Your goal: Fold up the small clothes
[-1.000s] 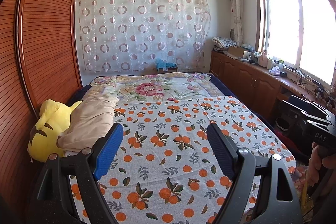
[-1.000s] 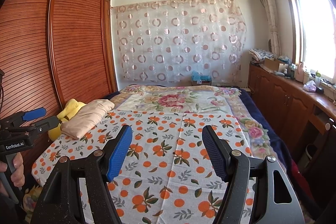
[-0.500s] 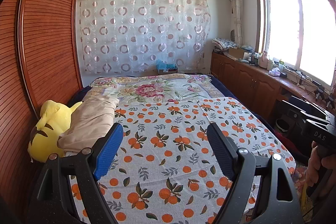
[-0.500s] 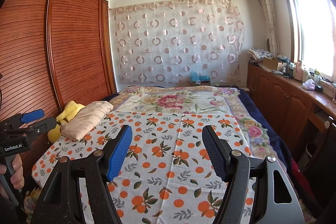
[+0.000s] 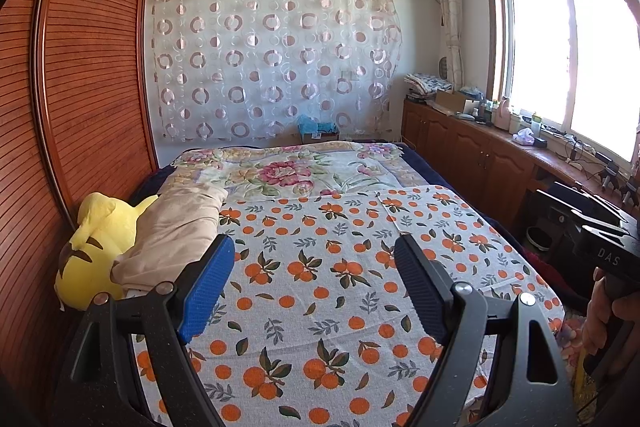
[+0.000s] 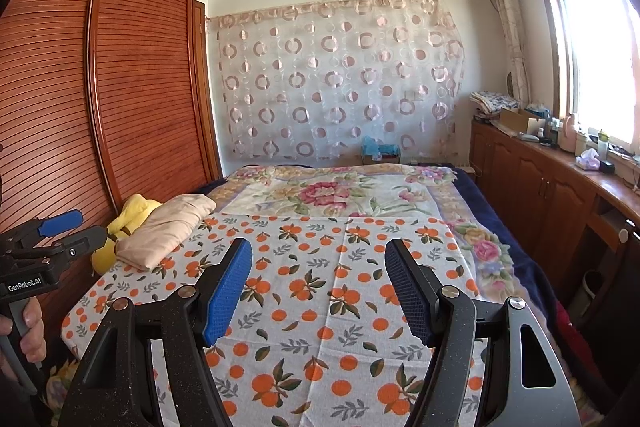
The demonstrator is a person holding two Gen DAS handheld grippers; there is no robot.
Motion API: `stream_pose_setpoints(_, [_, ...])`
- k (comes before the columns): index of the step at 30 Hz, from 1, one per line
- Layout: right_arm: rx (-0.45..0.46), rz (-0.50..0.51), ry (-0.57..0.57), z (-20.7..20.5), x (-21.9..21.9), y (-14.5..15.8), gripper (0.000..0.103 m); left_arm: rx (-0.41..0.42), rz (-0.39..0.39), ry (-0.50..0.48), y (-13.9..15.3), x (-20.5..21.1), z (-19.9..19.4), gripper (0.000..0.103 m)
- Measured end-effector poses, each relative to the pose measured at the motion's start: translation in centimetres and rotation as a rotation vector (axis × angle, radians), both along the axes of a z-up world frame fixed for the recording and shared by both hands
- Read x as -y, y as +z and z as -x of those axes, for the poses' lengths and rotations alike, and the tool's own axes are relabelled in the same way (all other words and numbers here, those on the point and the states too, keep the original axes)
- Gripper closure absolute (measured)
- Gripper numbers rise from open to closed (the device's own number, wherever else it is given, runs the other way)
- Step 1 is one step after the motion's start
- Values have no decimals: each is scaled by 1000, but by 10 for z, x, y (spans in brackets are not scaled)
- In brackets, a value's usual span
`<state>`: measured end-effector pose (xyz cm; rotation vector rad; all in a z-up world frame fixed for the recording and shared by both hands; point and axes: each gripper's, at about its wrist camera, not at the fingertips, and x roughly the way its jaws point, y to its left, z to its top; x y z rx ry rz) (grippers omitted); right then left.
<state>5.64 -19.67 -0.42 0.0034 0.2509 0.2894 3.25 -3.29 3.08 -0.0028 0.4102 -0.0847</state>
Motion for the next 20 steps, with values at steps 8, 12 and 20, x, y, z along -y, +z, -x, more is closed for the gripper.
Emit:
stream_pose_setpoints(8, [2,-3,-3,0,0,0,32,1,1,0,-1,0,0,21])
stream_pose_setpoints(12, [2,-4,-3,0,0,0,32,1,1,0,-1,0,1,21])
stream_pose_setpoints(20, [1,-7,-5,1,-1,0,32,2,1,0,-2,0,1,21])
